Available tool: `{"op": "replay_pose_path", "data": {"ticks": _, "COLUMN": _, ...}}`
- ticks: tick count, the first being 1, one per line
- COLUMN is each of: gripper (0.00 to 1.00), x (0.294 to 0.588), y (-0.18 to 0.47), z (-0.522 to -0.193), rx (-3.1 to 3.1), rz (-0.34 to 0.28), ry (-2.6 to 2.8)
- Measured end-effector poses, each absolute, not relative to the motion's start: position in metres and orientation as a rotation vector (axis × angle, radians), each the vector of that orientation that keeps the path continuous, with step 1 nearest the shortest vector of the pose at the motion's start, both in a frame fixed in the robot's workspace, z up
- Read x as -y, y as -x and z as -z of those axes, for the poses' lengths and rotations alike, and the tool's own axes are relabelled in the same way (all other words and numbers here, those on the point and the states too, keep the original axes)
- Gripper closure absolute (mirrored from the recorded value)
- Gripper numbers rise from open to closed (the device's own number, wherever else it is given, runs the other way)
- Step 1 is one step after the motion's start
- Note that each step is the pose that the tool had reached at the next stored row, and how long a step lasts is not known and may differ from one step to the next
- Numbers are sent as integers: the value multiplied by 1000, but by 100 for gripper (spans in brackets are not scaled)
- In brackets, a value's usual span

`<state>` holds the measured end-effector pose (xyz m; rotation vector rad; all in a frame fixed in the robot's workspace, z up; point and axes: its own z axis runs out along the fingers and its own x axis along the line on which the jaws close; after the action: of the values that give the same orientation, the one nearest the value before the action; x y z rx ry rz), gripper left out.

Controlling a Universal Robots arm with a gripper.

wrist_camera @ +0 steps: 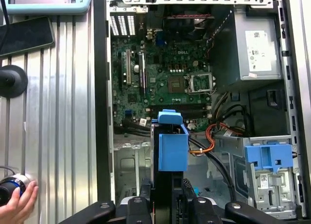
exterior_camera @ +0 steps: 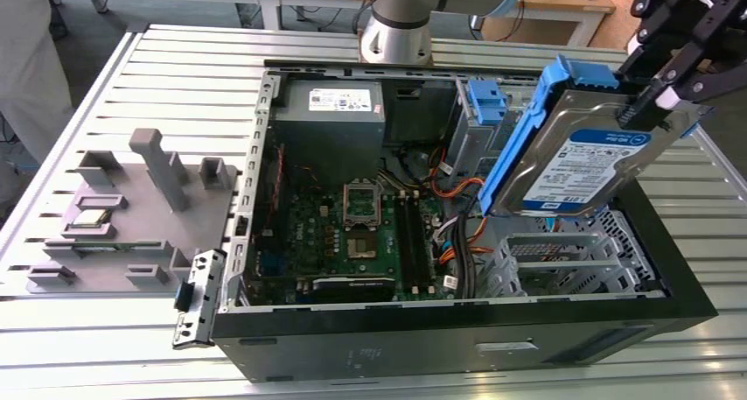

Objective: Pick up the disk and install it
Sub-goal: 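Pick up the disk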

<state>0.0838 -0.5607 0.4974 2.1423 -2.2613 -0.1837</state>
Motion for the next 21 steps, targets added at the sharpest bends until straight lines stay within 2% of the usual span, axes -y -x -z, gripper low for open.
{"op": "replay_pose_path", "data": {"ticks": 21, "gripper": 65, "x": 567, "y": -104, "z": -496, "rx": 2261, "rz": 184, "ry": -2143}}
